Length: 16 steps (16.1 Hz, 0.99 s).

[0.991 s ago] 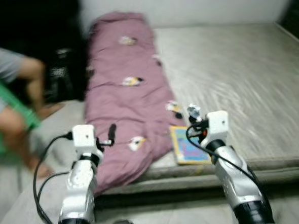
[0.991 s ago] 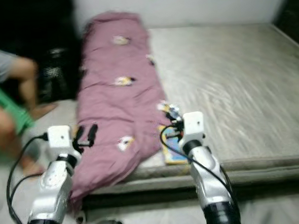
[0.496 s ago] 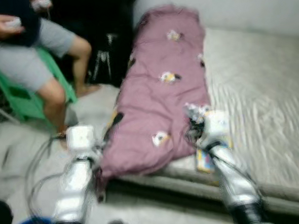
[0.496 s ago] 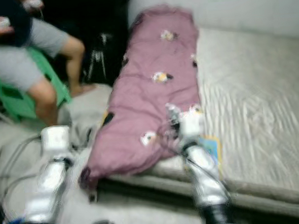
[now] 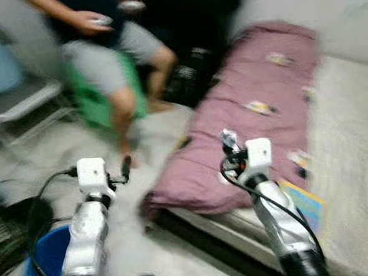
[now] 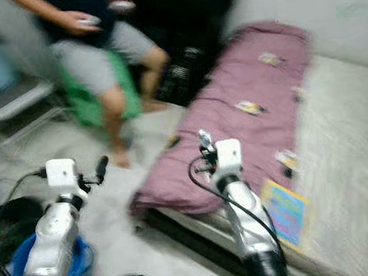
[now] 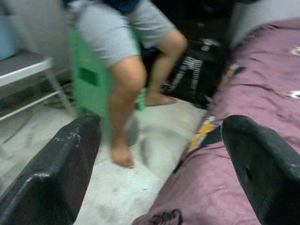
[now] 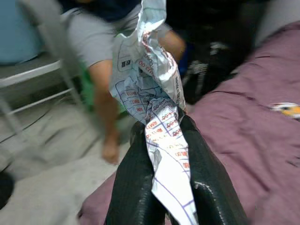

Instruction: Clean up the room

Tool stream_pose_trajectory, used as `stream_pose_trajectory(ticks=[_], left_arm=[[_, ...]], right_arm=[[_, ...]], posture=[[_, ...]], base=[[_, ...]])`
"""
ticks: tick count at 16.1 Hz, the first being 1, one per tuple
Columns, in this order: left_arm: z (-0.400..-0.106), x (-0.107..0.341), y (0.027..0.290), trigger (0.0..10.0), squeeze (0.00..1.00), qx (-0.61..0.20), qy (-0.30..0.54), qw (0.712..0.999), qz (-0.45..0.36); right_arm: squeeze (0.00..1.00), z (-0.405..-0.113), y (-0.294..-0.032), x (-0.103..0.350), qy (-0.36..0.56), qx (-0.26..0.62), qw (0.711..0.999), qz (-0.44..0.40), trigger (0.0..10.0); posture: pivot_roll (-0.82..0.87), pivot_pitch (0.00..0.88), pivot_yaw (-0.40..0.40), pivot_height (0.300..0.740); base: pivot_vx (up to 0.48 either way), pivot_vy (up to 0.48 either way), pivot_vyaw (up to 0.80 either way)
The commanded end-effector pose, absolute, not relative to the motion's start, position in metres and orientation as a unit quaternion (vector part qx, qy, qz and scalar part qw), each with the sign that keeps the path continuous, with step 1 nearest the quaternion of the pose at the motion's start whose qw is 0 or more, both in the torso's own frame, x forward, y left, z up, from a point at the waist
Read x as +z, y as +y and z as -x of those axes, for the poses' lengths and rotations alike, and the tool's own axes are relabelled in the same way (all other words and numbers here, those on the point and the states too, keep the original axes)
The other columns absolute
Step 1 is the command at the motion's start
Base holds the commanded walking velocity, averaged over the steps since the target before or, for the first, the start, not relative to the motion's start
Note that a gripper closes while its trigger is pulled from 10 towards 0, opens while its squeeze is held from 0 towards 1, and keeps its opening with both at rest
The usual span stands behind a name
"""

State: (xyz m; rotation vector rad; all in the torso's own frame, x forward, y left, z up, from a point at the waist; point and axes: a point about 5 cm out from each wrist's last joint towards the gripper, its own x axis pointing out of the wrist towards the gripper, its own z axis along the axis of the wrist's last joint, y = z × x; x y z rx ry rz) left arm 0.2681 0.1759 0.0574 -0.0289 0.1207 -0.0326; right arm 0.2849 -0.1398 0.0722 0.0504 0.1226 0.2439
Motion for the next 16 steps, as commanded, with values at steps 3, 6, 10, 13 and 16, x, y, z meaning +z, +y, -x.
stream_pose_trajectory(ticks=[3, 6, 10, 13, 16], left_arm=[[-0.2613, 0.0523, 0.1773, 10.0, 0.0, -0.022, 0.07, 0.997, 0.008], [-0.2632, 0.0535, 0.179, 10.0, 0.0, -0.017, 0.068, 0.997, 0.009], [-0.2629, 0.0541, 0.1796, 10.0, 0.0, -0.019, 0.066, 0.998, 0.006], [-0.2612, 0.054, 0.1792, 10.0, 0.0, -0.02, 0.063, 0.998, 0.003], [-0.258, 0.0529, 0.1772, 10.0, 0.0, -0.015, 0.058, 0.998, 0.004]], right_arm=[[0.0, -0.285, -0.1433, 0.0741, 0.057, 0.12, 0.991, -0.023, 10.0], [0.0, -0.2859, -0.1385, 0.0728, 0.06, 0.131, 0.989, -0.02, 10.0], [0.0, -0.2866, -0.1365, 0.0728, 0.059, 0.138, 0.988, -0.019, 10.0], [0.0, -0.2853, -0.1369, 0.0711, 0.061, 0.139, 0.988, -0.02, 10.0], [0.0, -0.2837, -0.136, 0.0687, 0.065, 0.139, 0.988, -0.023, 10.0]], posture=[[0.0, 0.0, -0.034, 0.74], [0.01, 0.0, -0.041, 0.74], [0.01, 0.0, -0.039, 0.74], [0.01, 0.0, -0.035, 0.74], [0.02, 0.0, -0.043, 0.74]], base=[[0.0, 0.0, 0.8], [0.0, 0.0, 0.8], [0.0, 0.0, 0.8], [0.0, 0.0, 0.8], [0.0, 0.0, 0.8]])
